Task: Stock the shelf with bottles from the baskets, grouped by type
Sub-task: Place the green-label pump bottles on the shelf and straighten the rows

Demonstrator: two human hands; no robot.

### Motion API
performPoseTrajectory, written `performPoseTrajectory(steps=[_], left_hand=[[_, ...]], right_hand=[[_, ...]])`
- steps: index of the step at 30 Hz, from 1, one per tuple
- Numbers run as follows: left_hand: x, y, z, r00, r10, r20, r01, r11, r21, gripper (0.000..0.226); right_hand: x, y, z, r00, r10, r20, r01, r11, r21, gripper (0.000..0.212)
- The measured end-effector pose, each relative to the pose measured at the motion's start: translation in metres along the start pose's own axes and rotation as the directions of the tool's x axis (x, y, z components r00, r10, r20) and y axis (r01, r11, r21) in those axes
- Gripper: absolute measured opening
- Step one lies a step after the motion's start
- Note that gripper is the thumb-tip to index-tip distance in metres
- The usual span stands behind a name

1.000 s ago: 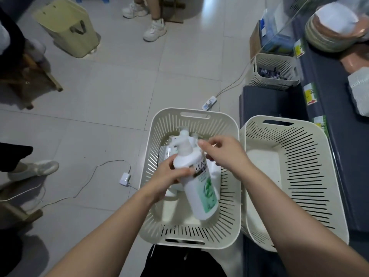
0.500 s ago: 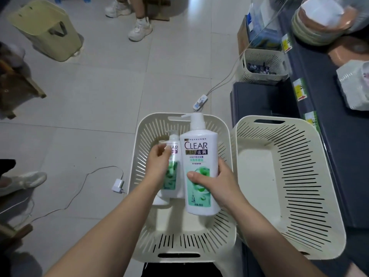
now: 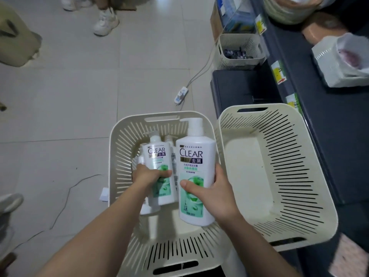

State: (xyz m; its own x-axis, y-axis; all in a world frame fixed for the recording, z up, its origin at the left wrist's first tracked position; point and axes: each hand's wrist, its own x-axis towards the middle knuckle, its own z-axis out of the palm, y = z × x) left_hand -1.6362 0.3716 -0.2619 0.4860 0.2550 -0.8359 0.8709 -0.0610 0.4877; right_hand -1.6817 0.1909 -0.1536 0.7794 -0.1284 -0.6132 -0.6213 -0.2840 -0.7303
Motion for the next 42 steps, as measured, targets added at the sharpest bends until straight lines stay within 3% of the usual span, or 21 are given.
performPoseTrajectory(steps=[4,8,11,14,22,26,29,36,40,42], left_hand=[[-0.003,0.001,0.006,0.999,0.029,0.026,-0.028,0.998,-0.048,0.059],[-0.016,0.003,0.003,0.975,-0.006,0.221,0.050,0.980,-0.195,0.045],[-0.026,0.001,0.000,0.936,0.012,0.353,0.106,0.944,-0.314,0.066],[-0.042,0.002,0.000,0.910,0.084,0.407,0.064,0.940,-0.336,0.076],[-0.103,0.029,0.008,0.843,0.310,0.439,-0.096,0.891,-0.444,0.061],[-0.151,0.041,0.019,0.776,0.366,0.513,-0.145,0.896,-0.420,0.050],[-0.195,0.042,0.033,0.724,0.403,0.560,-0.218,0.903,-0.370,0.054],[-0.300,0.022,0.074,0.546,0.517,0.660,-0.420,0.850,-0.319,0.054],[-0.357,0.005,0.098,0.432,0.532,0.728,-0.514,0.809,-0.286,0.097],[-0.383,-0.006,0.111,0.383,0.516,0.766,-0.534,0.801,-0.272,0.103]], right_hand=[[-0.004,0.001,0.001,0.996,0.045,-0.075,-0.040,0.996,0.076,0.077],[-0.011,0.000,-0.002,0.994,0.067,-0.090,-0.055,0.990,0.130,0.064],[-0.020,-0.001,-0.010,0.993,0.078,-0.089,-0.061,0.981,0.183,0.063],[-0.032,-0.004,-0.020,0.992,0.084,-0.097,-0.058,0.968,0.242,0.057],[-0.076,-0.006,-0.066,0.983,0.034,-0.183,0.042,0.918,0.394,0.043],[-0.108,0.007,-0.090,0.960,0.029,-0.278,0.100,0.893,0.438,0.044],[-0.141,0.021,-0.110,0.939,0.025,-0.342,0.146,0.873,0.466,0.048],[-0.242,0.060,-0.159,0.870,0.003,-0.494,0.271,0.832,0.483,0.054],[-0.306,0.084,-0.187,0.801,-0.001,-0.599,0.346,0.817,0.461,0.053],[-0.336,0.097,-0.201,0.765,0.002,-0.643,0.368,0.819,0.440,0.054]])
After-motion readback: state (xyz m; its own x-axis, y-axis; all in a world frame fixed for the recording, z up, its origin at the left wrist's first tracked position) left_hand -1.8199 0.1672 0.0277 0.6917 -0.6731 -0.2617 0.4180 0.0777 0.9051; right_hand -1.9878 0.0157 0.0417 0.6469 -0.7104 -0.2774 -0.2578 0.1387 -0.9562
